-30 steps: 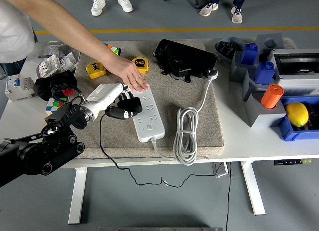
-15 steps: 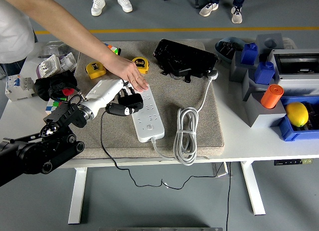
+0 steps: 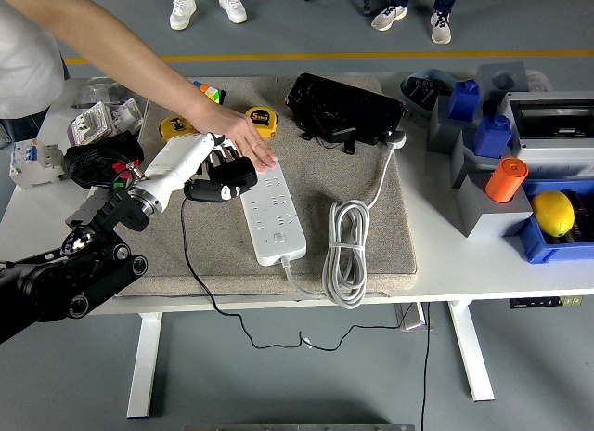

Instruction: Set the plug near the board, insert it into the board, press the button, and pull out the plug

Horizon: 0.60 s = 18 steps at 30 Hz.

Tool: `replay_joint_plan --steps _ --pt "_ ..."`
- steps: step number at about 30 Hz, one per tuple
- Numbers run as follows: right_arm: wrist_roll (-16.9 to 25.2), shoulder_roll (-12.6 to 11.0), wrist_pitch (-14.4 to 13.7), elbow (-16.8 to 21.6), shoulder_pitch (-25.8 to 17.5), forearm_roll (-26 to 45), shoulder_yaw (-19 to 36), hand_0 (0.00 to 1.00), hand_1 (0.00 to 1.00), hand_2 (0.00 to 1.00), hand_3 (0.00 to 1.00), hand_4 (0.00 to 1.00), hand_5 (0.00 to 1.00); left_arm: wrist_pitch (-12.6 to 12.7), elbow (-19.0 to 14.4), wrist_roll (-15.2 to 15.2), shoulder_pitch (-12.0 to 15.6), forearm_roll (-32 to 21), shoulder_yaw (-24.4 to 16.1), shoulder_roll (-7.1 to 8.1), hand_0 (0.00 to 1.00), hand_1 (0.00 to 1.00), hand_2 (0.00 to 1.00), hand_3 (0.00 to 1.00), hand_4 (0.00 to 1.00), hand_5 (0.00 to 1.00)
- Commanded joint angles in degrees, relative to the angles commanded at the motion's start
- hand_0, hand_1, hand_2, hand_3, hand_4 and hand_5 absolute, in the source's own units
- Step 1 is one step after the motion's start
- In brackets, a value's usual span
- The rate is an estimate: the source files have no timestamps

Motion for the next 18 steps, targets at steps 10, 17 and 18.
replay_joint_plan --steps 10,17,18 --pt "-0.01 -0.06 0.03 0.01 -0.05 -0.02 -0.22 0.696 0.694 0.665 0.57 0.998 0.482 4.0 4.31 -1.47 1.53 -4.35 -1.52 -0.06 0.312 0.396 0.353 0.517 0.81 0.111" --pt "0.01 -0.24 0.05 0.05 -0.09 -0.01 -0.37 0.695 0.694 0.665 0.57 0.998 0.481 3.59 6.77 -1.85 1.52 -6.51 0.25 -0.43 0.357 0.455 0.43 0.532 0.815 0.119" --pt "0.01 -0.26 0.05 0.05 -0.12 -0.02 -0.43 0.695 0.694 0.665 0.57 0.998 0.481 3.43 7.14 -1.76 1.57 -6.68 0.54 -0.49 0.357 0.455 0.43 0.532 0.815 0.119"
